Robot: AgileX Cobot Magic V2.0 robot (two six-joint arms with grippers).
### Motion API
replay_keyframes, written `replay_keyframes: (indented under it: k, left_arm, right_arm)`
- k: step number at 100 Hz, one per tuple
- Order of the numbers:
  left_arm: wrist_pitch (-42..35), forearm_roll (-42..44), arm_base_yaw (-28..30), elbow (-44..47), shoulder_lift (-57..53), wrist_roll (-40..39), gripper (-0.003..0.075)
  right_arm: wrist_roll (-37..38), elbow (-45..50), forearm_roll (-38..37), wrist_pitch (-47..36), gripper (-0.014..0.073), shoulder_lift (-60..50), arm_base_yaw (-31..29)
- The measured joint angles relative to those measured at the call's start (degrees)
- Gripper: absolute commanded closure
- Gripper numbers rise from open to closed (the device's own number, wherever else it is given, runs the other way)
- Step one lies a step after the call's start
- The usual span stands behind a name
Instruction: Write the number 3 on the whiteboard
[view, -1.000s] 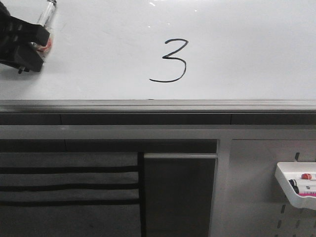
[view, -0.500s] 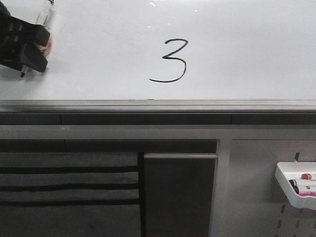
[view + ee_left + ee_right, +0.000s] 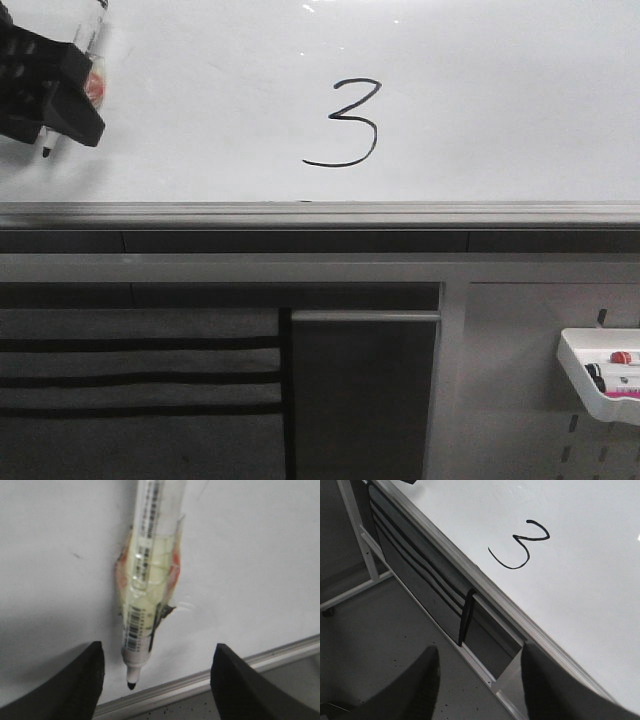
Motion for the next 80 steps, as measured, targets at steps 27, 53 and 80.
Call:
replay_keyframes:
  k: [27,53,80]
  left_arm:
    - [6.5,7.0,0.0,0.0,-10.1,0.0,0.0295]
    - [15.5,8.9,0.0,0.0,-24.0,0.0,0.0300]
    - [21.6,10.2,0.0,2.7,-39.1,0.0,0.0510]
  right_arm:
    - [10.4,0.0,-0.6,-0.1,0.0305,0.0,0.0]
    - [24.7,0.1,-10.5,1.2,0.0494,-3.3,-3.5]
    - [29.9,1.9,-11.7,3.1,0.0519,-11.9,-9.0]
